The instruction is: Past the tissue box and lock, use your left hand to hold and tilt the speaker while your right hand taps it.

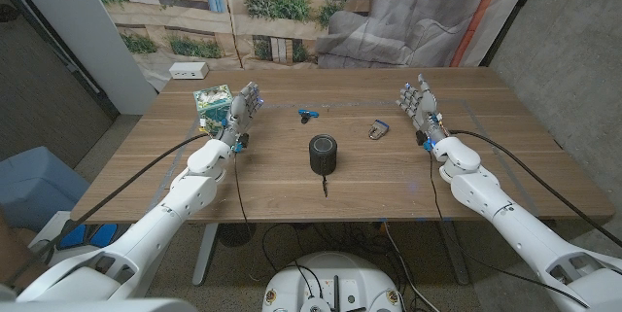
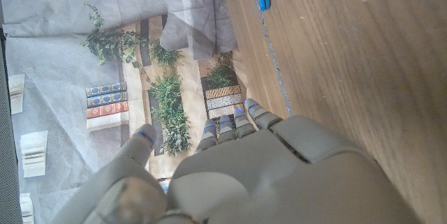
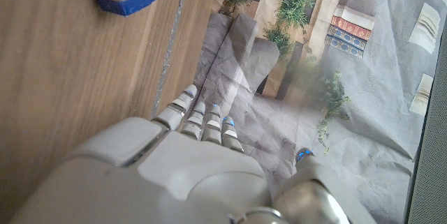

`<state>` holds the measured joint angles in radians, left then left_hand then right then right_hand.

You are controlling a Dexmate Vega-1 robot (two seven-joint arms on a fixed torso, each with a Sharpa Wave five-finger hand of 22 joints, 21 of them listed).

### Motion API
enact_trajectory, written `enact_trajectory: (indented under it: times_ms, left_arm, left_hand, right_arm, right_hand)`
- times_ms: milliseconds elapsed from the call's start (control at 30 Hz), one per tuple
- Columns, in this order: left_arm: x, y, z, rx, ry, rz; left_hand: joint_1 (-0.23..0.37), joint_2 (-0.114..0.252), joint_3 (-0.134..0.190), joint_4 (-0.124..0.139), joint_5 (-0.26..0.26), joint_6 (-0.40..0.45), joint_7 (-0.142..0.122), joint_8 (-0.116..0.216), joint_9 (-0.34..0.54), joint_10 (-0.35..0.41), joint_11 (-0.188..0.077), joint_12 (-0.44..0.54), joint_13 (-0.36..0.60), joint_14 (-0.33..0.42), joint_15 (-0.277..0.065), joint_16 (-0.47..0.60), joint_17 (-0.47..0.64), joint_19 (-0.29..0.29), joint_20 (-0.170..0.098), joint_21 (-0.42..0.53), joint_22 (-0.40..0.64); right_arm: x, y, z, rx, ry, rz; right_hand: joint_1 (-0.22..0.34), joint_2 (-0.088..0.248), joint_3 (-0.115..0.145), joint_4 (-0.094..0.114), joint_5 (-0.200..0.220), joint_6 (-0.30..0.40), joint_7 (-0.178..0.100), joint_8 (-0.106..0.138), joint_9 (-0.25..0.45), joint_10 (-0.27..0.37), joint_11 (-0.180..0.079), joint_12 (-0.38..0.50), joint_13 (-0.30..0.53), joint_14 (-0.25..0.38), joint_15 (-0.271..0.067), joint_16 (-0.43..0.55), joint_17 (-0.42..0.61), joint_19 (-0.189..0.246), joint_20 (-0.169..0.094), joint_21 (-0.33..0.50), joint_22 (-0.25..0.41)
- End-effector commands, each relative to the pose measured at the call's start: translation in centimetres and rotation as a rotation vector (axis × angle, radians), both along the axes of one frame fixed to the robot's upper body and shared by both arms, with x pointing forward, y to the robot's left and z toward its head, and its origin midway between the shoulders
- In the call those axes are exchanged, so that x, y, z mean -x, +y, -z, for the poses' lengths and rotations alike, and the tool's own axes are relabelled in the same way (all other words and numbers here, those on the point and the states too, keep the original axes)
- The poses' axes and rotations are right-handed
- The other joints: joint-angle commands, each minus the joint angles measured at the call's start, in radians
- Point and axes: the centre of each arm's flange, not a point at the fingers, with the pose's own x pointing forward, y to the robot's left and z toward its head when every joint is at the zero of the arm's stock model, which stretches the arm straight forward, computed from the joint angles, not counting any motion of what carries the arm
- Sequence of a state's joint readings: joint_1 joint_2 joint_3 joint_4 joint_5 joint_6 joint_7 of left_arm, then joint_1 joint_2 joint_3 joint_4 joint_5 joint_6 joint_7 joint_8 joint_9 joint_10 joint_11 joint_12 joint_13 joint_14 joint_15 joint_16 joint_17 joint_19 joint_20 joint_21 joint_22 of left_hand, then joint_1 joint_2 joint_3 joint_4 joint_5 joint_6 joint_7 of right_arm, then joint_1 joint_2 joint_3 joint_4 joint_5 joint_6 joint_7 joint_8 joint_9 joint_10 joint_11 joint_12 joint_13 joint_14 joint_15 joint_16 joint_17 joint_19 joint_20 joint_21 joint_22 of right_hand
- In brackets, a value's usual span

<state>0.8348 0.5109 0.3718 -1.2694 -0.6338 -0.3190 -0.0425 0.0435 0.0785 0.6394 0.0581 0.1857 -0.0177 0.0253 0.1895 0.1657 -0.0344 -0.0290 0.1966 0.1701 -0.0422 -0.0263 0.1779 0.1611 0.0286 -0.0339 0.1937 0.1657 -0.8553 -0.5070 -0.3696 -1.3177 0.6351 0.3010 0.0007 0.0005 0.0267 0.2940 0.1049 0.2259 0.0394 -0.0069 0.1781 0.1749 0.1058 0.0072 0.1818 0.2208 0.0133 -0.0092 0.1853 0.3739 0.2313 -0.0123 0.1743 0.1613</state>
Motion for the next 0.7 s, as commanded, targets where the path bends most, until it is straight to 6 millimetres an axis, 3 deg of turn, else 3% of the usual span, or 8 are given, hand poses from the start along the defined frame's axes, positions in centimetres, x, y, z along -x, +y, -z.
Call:
enact_trajectory:
  times_ms: [33,200,333,433,700]
  left_arm:
    - [0.0,0.5,-0.4,-0.049,-0.002,-0.007]
    - [-0.1,0.3,-1.2,-0.092,-0.001,0.003]
    - [0.0,0.1,-1.8,-0.132,0.016,0.017]
    - [-0.2,-0.1,-2.1,-0.160,0.020,0.032]
    - [0.0,-0.4,-3.5,-0.246,0.005,0.059]
  left_hand:
    - [0.007,0.029,0.007,-0.008,0.004,0.009,-0.001,0.003,0.005,0.007,-0.003,0.006,0.001,0.002,-0.002,0.005,0.002,0.015,-0.063,0.005,0.002]
    - [0.016,0.031,0.011,-0.025,0.003,0.012,-0.002,0.002,0.005,0.013,-0.004,0.005,0.001,0.008,-0.006,0.003,0.002,0.018,-0.063,0.003,0.002]
    - [0.047,0.048,0.030,-0.064,0.000,0.012,-0.005,0.000,0.006,0.023,-0.001,0.003,0.003,0.006,-0.004,-0.002,0.003,0.025,-0.049,0.000,0.000]
    - [0.057,0.050,0.035,-0.078,-0.002,0.015,-0.009,0.000,0.006,0.025,-0.002,0.003,0.003,0.005,-0.007,-0.002,0.003,0.027,-0.042,-0.001,0.000]
    - [0.075,0.043,0.040,-0.113,-0.007,0.028,-0.014,0.003,0.007,0.036,-0.004,0.002,0.004,0.014,-0.014,-0.001,0.003,0.044,-0.057,0.001,0.000]
  right_arm:
    - [0.8,0.7,0.3,-0.003,-0.005,0.028]
    - [0.7,0.9,0.5,-0.007,-0.002,0.027]
    - [0.5,0.8,0.3,-0.008,-0.003,0.026]
    - [0.4,0.7,0.3,-0.001,-0.005,0.032]
    - [0.6,0.3,0.5,-0.008,-0.009,0.052]
  right_hand:
    - [0.009,0.005,0.007,0.000,0.005,0.008,-0.003,0.008,0.001,0.012,0.000,0.008,0.000,0.007,-0.002,0.005,0.000,0.005,-0.003,0.006,0.005]
    - [0.011,0.006,0.007,0.000,0.006,0.009,-0.003,0.008,0.001,0.013,0.000,0.008,-0.002,0.009,-0.003,0.006,-0.003,0.005,-0.003,0.007,0.005]
    - [0.013,0.007,0.007,-0.001,0.007,0.009,-0.003,0.008,0.001,0.015,-0.001,0.009,-0.004,0.011,-0.002,0.006,-0.006,0.008,-0.003,0.008,0.005]
    - [0.014,0.008,0.007,0.000,0.007,0.010,-0.004,0.008,0.001,0.015,0.000,0.009,-0.006,0.011,-0.002,0.007,-0.008,0.009,-0.002,0.009,0.005]
    - [0.014,0.010,0.006,0.001,0.008,0.009,-0.005,0.008,0.001,0.015,0.000,0.009,-0.009,0.010,-0.001,0.007,-0.012,0.008,-0.002,0.009,0.005]
